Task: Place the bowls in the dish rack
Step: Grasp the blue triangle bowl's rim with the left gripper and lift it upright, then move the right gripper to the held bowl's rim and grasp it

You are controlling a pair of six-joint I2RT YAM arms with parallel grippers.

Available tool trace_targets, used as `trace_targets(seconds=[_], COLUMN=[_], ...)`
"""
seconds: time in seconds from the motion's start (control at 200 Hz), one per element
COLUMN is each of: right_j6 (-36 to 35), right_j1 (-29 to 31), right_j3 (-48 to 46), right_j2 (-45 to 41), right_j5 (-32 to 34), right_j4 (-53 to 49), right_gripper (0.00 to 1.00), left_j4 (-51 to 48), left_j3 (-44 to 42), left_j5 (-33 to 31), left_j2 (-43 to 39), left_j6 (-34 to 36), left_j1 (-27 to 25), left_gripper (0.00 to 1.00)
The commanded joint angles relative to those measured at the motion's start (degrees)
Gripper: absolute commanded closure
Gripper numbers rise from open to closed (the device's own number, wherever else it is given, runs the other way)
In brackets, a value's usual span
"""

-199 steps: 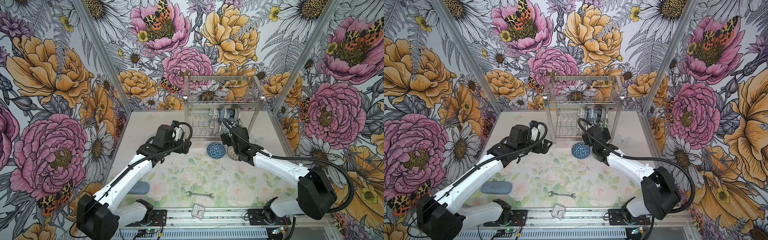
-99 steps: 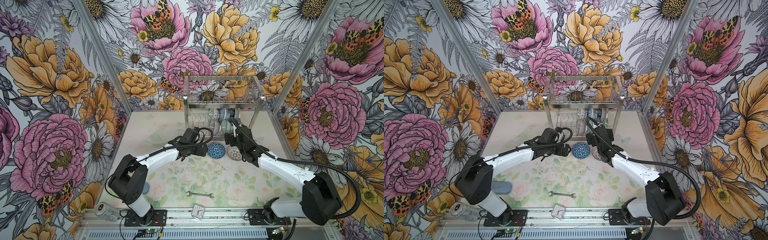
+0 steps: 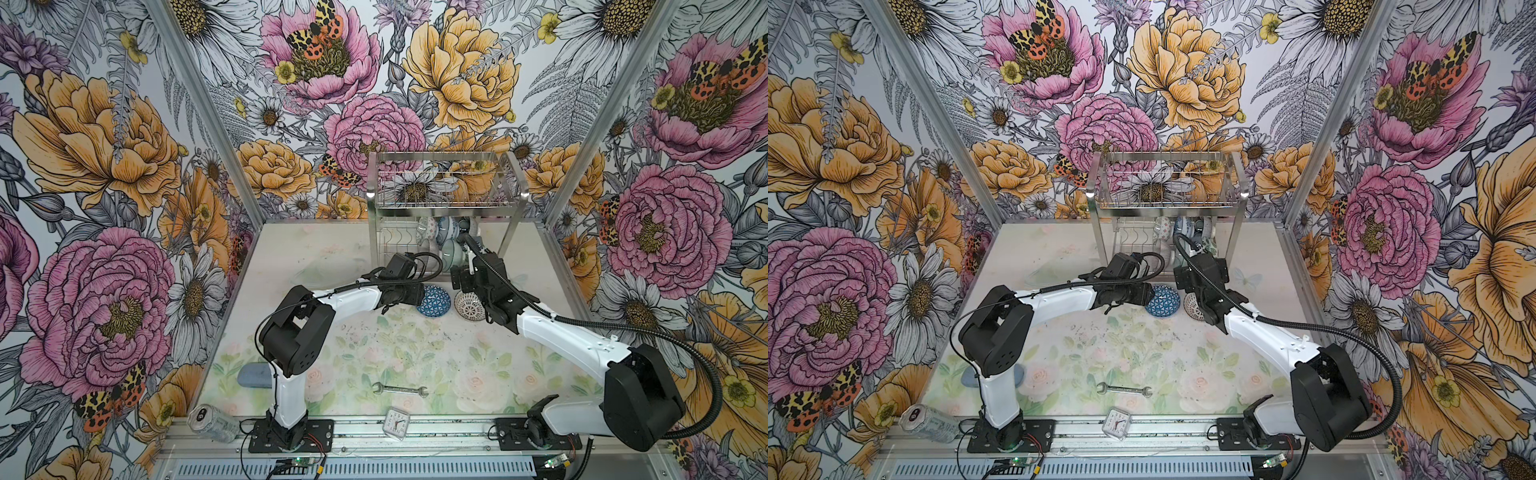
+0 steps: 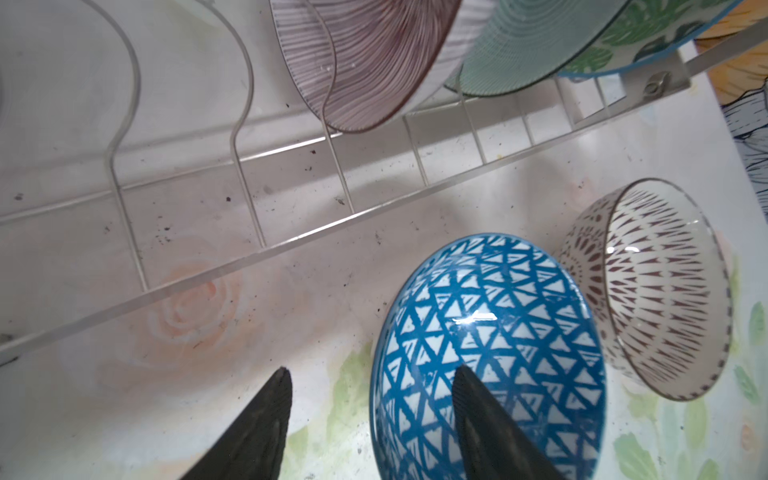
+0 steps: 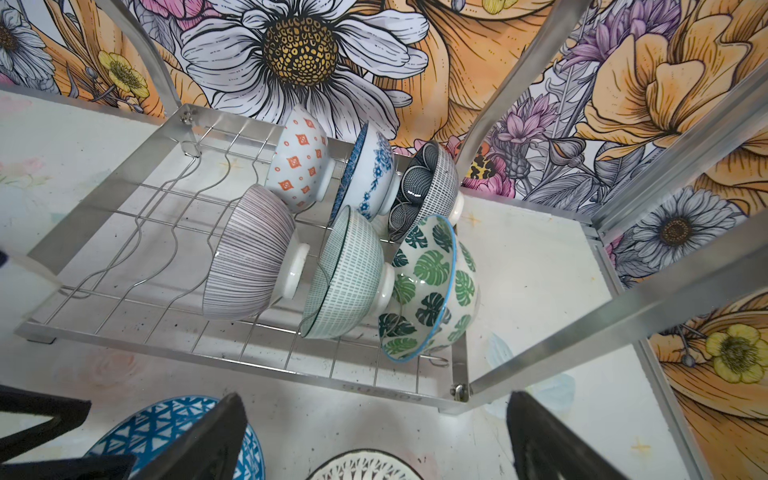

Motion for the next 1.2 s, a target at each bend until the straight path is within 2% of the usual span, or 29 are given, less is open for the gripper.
trace_targets(seconds=[0.0, 0.14, 0.325, 0.43, 0.621, 0.891, 1.031, 1.196], right_j6=[0.9, 1.0, 0.9, 0.8, 1.0, 1.8, 2.6, 3.5], right_j1=[-0.5, -0.7, -0.6, -0.8, -0.8, -0.3, 2.8, 8.0], right_j3=[-0.4, -0.4, -0.4, -0.5, -0.8, 0.3, 2.3, 5.8], right_j2=[-1.6, -1.5, -2.1, -2.4, -3.1, -5.9, -7.0, -7.0], right_j5=[-0.4, -0.6, -0.6, -0.6, -0.6, -6.4, -9.5, -13.2], right_j4=[0.5, 0.5, -0.1, -0.3, -1.1, -3.6, -4.6, -5.2], right_gripper=[0.00, 0.01, 0.01, 0.01, 0.01, 0.00, 0.00, 0.00], left_j4=[1.3, 2.0, 1.5, 0.5, -2.4, -2.7, 0.7, 2.6], left_j3=[1.1, 1.0, 0.8, 0.6, -1.6, -7.9, -10.8, -11.6], left_j5=[1.6, 2.3, 2.2, 1.1, -3.9, -13.4, -14.9, -16.6], left_j2=[0.5, 1.5, 0.9, -0.4, -4.8, -21.8, -27.8, -30.8], left_j6=[-0.3, -0.9, -0.9, -0.2, 2.2, 4.3, 3.5, 3.4], left_j1=[-1.0, -1.2, -1.1, -1.0, -0.1, 1.8, 2.6, 2.5], left_gripper=[0.42, 0.56, 0.86, 1.00, 1.00, 1.00, 1.00, 1.00])
